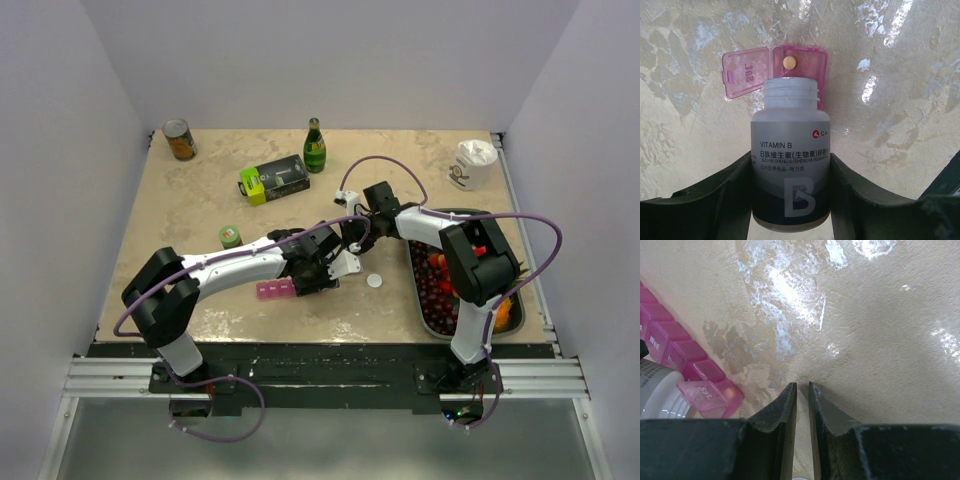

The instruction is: Sort the pills into containers

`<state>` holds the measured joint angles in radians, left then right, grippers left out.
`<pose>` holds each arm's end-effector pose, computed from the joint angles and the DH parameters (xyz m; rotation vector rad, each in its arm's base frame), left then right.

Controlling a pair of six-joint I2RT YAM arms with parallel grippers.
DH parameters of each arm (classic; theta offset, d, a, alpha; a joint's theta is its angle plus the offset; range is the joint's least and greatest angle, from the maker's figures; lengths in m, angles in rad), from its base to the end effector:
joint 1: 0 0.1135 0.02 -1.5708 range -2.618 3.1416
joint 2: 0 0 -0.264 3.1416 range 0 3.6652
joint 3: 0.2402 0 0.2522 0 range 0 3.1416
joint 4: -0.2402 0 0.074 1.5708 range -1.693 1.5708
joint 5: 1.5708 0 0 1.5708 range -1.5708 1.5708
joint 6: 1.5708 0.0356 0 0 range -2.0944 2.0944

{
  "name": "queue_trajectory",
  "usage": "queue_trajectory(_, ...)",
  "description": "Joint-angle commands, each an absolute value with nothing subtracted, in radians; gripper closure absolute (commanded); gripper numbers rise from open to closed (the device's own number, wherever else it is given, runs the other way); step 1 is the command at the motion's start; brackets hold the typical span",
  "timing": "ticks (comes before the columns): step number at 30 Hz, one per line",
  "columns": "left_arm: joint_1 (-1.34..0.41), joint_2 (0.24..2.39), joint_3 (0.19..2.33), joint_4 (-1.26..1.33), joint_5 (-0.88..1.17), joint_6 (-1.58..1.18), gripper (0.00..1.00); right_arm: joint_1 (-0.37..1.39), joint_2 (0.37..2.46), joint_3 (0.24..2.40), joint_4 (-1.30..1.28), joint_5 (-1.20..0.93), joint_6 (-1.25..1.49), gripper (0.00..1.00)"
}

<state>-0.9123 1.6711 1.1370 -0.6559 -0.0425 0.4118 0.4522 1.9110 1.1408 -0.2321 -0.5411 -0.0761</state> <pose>0.2022 -0.2589 0.2014 1.6886 2.1849 -0.0749 0.3356 0.1834 0.1468 -0.8691 2.4185 0.8378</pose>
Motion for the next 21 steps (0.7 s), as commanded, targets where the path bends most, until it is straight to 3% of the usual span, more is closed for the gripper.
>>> queue_trajectory(1, -0.920, 1.675, 1.184, -0.664, -0.064, 0.430, 1.00, 0.451, 1.922, 1.169, -0.239, -0.532, -0.098, 0.80)
queue_trajectory(21, -0.925, 1.686, 1.197, -0.676, -0.074, 0.433, 1.00, 0.451, 1.924, 1.170, -0.242, -0.532, -0.100, 0.80)
